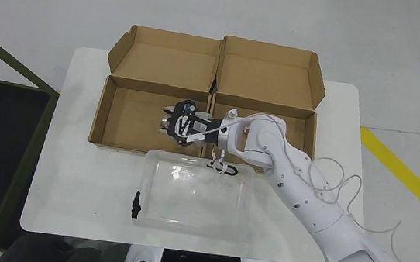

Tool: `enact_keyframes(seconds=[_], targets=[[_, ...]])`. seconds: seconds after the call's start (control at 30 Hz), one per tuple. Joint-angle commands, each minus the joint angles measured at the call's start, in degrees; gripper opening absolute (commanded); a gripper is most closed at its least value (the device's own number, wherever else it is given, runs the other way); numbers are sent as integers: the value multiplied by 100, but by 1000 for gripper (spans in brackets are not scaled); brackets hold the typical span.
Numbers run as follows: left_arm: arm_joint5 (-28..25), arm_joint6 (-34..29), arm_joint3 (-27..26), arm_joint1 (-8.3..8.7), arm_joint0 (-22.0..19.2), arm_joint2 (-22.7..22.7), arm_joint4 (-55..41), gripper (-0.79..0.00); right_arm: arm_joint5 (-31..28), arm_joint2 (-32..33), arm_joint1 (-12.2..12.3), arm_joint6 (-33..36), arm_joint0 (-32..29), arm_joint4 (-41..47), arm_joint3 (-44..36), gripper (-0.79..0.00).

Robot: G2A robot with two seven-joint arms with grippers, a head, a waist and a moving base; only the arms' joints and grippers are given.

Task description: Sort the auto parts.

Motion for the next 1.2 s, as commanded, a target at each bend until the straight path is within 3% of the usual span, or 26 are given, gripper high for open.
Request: enact_keyframes(seconds=[0.0, 0.97, 1.03, 1.17], targets=[[0, 0, 0, 0, 0, 0, 0, 0, 7, -67, -31, 60, 50, -4, 112, -785], [0, 0, 0, 0, 0, 0, 0, 0, 307, -807, -511, 1023, 577, -261, 1407, -785], [0, 0, 0, 0, 0, 0, 0, 0, 301, -824, -533, 1030, 590, -283, 1459, -680], [0, 0, 0, 0, 0, 0, 0, 0, 239, -852, -571, 1062, 621, -325, 1532, -606]])
